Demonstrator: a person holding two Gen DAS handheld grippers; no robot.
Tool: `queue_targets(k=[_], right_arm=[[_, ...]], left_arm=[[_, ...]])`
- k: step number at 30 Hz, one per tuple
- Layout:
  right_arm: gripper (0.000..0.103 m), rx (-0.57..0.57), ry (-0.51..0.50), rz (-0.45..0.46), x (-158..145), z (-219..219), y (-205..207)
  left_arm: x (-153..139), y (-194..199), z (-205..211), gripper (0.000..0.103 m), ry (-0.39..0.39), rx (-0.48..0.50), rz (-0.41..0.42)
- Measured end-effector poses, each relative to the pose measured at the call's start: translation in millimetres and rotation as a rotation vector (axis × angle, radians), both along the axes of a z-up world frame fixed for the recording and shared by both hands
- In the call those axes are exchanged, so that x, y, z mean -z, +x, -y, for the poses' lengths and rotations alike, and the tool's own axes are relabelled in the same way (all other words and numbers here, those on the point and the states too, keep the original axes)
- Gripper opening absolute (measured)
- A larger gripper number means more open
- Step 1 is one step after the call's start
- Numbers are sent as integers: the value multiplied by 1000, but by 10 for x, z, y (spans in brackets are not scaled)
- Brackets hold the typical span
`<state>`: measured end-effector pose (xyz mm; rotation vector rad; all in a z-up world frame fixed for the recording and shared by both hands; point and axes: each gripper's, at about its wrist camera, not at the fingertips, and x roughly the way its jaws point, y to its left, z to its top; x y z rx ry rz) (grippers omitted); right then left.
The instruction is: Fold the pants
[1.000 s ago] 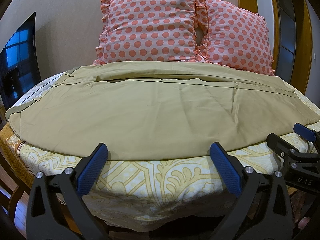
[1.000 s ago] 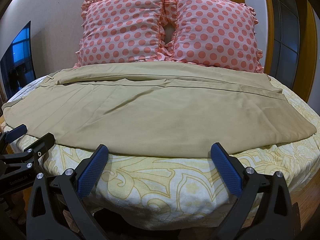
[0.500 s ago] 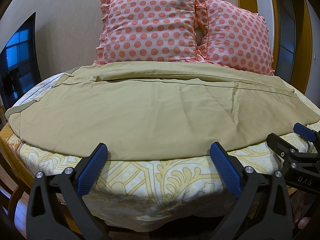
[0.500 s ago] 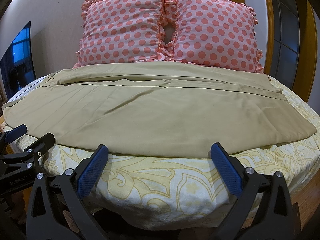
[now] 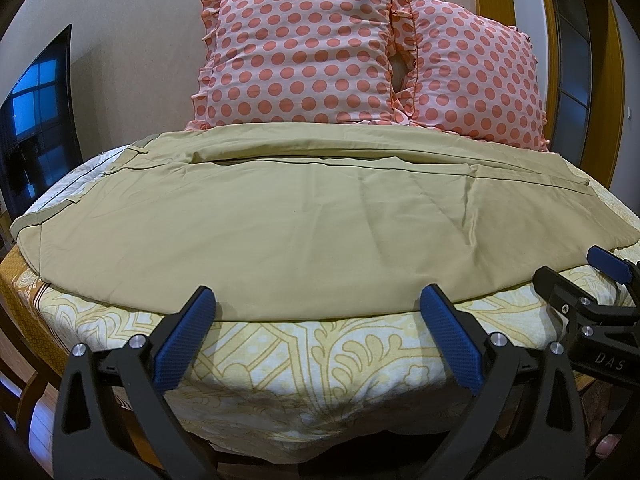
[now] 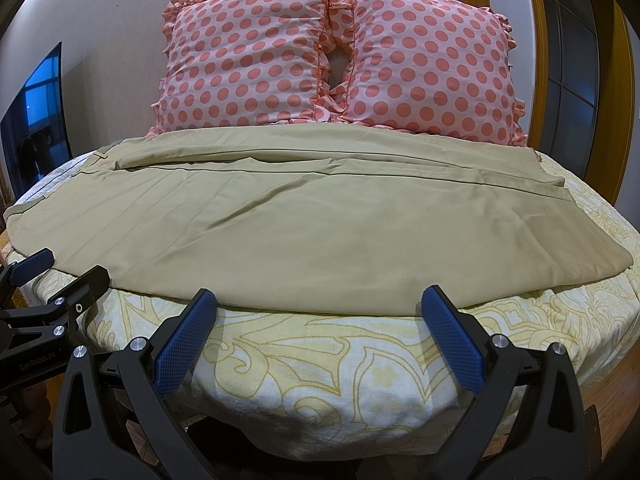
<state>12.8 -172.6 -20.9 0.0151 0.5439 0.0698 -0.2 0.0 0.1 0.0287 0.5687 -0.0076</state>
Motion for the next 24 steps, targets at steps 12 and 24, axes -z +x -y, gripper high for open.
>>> queue_targets(k=[12, 24], right_arm=[[102, 0, 0, 1, -9, 5, -8], [102, -4, 5, 26, 39, 26, -54]], left_arm=[[0, 0, 0, 101, 0, 0, 1], [-1, 0, 1, 101, 1, 1, 0]])
